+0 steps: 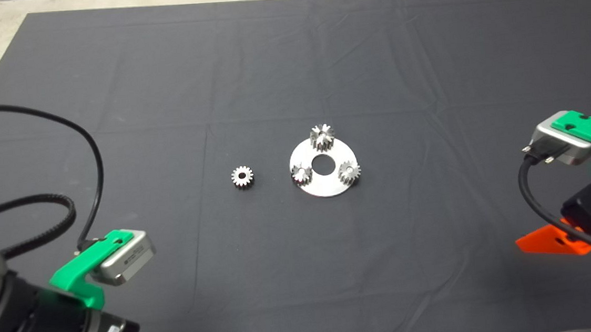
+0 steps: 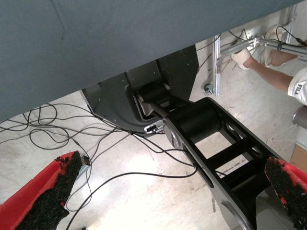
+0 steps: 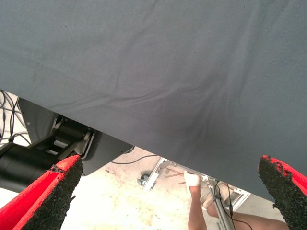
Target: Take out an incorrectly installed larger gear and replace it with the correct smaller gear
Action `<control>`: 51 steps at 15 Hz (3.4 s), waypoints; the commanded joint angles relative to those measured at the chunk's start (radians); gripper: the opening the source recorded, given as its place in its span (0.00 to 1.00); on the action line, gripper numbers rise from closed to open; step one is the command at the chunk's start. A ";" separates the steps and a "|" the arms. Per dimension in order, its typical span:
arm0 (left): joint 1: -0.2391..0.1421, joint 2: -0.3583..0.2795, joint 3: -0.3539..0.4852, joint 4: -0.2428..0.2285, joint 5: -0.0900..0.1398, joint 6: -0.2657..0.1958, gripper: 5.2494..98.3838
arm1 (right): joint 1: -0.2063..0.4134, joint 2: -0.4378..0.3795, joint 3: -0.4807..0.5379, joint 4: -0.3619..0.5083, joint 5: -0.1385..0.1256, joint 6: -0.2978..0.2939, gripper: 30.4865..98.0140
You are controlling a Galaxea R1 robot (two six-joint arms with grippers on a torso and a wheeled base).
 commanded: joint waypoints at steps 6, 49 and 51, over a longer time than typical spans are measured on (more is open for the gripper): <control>-0.011 -0.003 0.015 -0.001 -0.003 -0.001 1.00 | -0.112 0.187 -0.341 -0.234 -0.032 -0.117 0.98; -0.009 0.009 0.021 0.002 0.005 -0.038 1.00 | -0.498 0.624 -0.928 -0.928 0.169 -0.263 0.98; -0.009 0.009 0.021 0.002 0.005 -0.038 1.00 | -0.500 0.624 -0.929 -0.930 0.172 -0.268 0.98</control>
